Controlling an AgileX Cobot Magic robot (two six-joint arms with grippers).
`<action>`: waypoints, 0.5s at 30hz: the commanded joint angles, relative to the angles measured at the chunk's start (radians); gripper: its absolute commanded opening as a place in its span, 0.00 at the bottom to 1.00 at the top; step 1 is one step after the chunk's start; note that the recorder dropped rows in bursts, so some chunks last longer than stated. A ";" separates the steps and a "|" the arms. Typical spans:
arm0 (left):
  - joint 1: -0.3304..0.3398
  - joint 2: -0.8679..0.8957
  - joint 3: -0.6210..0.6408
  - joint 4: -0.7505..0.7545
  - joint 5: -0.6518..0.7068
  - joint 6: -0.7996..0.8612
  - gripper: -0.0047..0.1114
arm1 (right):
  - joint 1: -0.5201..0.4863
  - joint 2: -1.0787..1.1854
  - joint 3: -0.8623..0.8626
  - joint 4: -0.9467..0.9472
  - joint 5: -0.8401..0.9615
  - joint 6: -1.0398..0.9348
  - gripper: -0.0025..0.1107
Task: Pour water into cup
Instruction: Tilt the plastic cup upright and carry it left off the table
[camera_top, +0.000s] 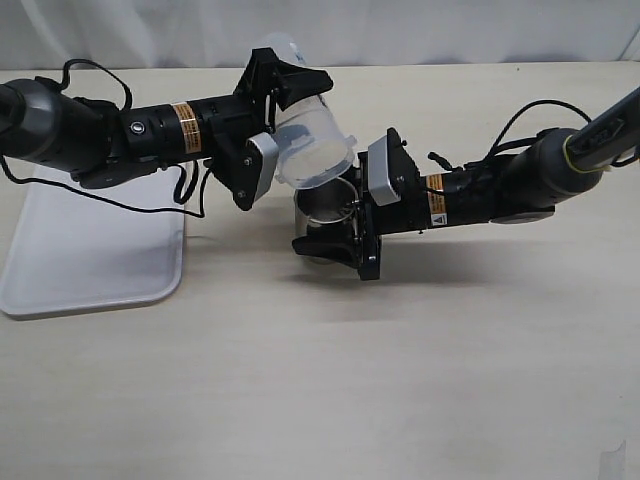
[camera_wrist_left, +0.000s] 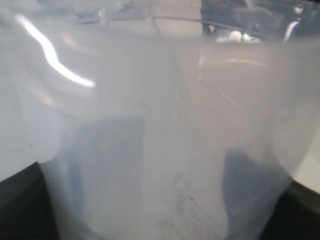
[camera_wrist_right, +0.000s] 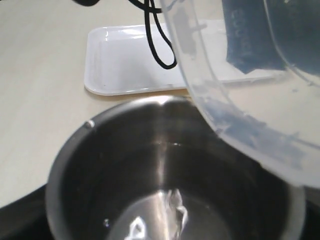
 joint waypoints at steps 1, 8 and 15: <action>0.000 -0.003 -0.005 -0.029 0.026 0.005 0.04 | -0.004 -0.010 -0.004 0.002 -0.071 -0.008 0.06; 0.000 -0.003 -0.005 -0.096 0.026 -0.113 0.04 | -0.004 -0.010 -0.004 0.002 -0.071 -0.008 0.06; 0.000 -0.003 -0.005 -0.303 0.026 -0.470 0.04 | -0.004 -0.010 -0.004 -0.003 -0.071 -0.008 0.06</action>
